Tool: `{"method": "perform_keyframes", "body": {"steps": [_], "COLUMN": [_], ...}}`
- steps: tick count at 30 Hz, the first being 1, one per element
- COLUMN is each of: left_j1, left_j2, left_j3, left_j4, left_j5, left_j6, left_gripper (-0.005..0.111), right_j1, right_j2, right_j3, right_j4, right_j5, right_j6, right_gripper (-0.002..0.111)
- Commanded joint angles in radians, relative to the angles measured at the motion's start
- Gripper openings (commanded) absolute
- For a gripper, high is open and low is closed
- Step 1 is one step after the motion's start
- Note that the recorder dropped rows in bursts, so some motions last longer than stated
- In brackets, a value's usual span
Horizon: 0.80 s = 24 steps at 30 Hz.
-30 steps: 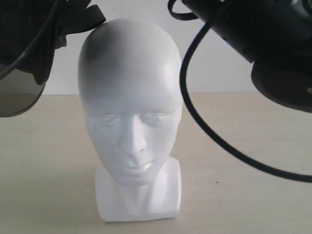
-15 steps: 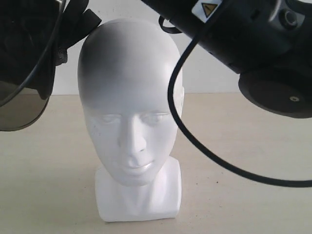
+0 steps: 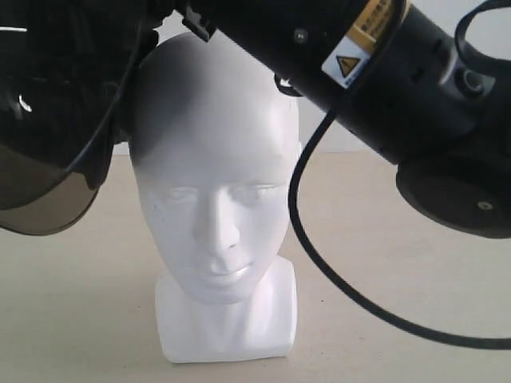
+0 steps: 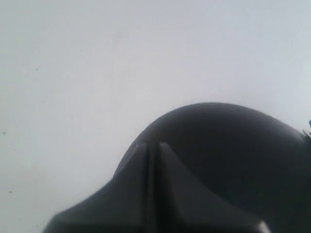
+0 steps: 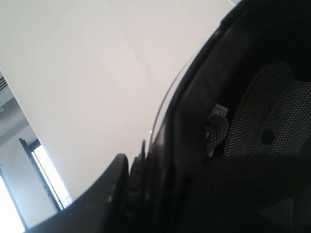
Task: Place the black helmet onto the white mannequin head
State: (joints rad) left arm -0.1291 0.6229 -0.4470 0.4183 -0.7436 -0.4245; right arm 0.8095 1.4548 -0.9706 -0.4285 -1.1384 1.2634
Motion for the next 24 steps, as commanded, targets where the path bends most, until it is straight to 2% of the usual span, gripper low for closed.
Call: {"method": "perform_keyframes", "body": {"steps": [1, 4, 10, 24], "left_j1": [0.0, 0.0, 0.0, 0.0], "left_j2": [0.095, 0.147, 0.251, 0.323], "left_j3": [-0.091, -0.137, -0.202, -0.218], "left_j4": [0.08, 0.084, 0.211, 0.207], "left_j5": [-0.027, -0.027, -0.037, -0.162], "left_j6": [-0.059, -0.075, -0.171, -0.181], "left_gripper": [0.004, 0.004, 0.004, 0.004], "right_j1": [-0.002, -0.002, -0.002, -0.002], "right_j2": [-0.055, -0.086, -0.115, -0.117], "right_j3": [0.027, 0.044, 0.074, 0.176], "right_j4": [0.047, 0.058, 0.095, 0.157], "right_j5": [-0.083, -0.083, -0.083, -0.083], "right_j6": [-0.094, -0.141, -0.188, -0.245], "right_gripper": [0.0, 0.0, 0.0, 0.0]}}
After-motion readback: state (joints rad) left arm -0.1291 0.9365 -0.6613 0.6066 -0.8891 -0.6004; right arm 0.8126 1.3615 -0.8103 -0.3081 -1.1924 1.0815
